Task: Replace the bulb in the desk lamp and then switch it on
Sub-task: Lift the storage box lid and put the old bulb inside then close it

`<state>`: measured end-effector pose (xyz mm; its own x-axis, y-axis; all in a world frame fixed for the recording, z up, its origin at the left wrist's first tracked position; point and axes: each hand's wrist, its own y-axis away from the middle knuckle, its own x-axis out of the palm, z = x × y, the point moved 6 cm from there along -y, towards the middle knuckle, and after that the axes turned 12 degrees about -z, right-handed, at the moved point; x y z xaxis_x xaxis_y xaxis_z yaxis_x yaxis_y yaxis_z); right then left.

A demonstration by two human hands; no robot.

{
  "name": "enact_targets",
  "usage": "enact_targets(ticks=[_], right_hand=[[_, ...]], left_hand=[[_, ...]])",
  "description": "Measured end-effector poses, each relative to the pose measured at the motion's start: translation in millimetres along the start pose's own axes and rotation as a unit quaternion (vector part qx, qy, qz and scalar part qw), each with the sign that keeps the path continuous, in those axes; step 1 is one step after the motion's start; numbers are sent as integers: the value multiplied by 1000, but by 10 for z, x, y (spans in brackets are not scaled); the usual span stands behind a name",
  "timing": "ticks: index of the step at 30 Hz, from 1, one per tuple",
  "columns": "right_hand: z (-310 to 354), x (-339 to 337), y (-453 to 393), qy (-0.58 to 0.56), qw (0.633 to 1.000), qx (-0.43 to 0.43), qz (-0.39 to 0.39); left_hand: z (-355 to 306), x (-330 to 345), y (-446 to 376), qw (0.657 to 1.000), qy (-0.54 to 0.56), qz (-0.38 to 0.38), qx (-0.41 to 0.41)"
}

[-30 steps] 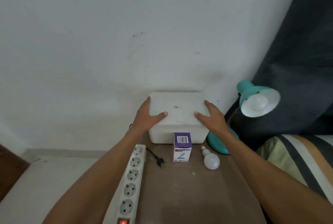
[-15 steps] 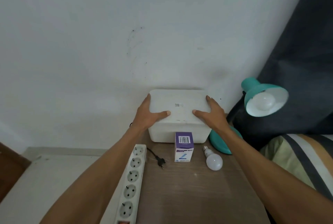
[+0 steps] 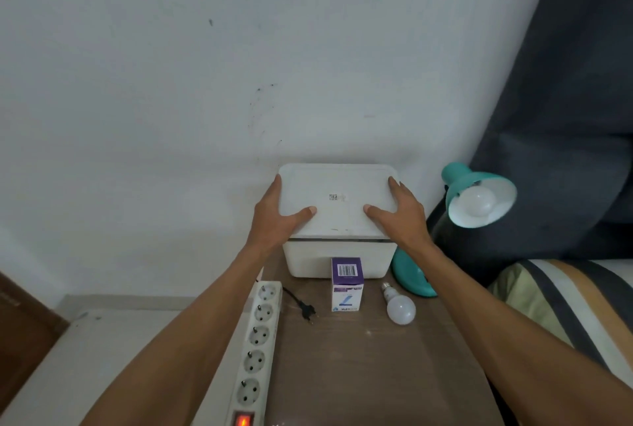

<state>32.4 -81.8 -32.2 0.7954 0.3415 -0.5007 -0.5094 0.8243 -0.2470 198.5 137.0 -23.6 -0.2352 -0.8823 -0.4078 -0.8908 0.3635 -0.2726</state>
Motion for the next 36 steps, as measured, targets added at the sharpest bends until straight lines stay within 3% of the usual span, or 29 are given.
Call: enact_targets(ticks=[10, 21, 27, 36], right_hand=[[-148, -387, 1201, 33, 999, -13, -26], [-1024, -489, 2487, 93, 993, 71, 12], [-1346, -405, 2794, 126, 986, 96, 49], [-1495, -274, 2916, 229, 970, 58, 60]], left_hand=[[-21, -392, 1177, 998, -52, -1, 41], [656, -230, 2581, 991, -113, 24, -71], [960, -124, 2932, 985, -136, 47, -100], [1126, 90, 3007, 957, -259, 120, -54]])
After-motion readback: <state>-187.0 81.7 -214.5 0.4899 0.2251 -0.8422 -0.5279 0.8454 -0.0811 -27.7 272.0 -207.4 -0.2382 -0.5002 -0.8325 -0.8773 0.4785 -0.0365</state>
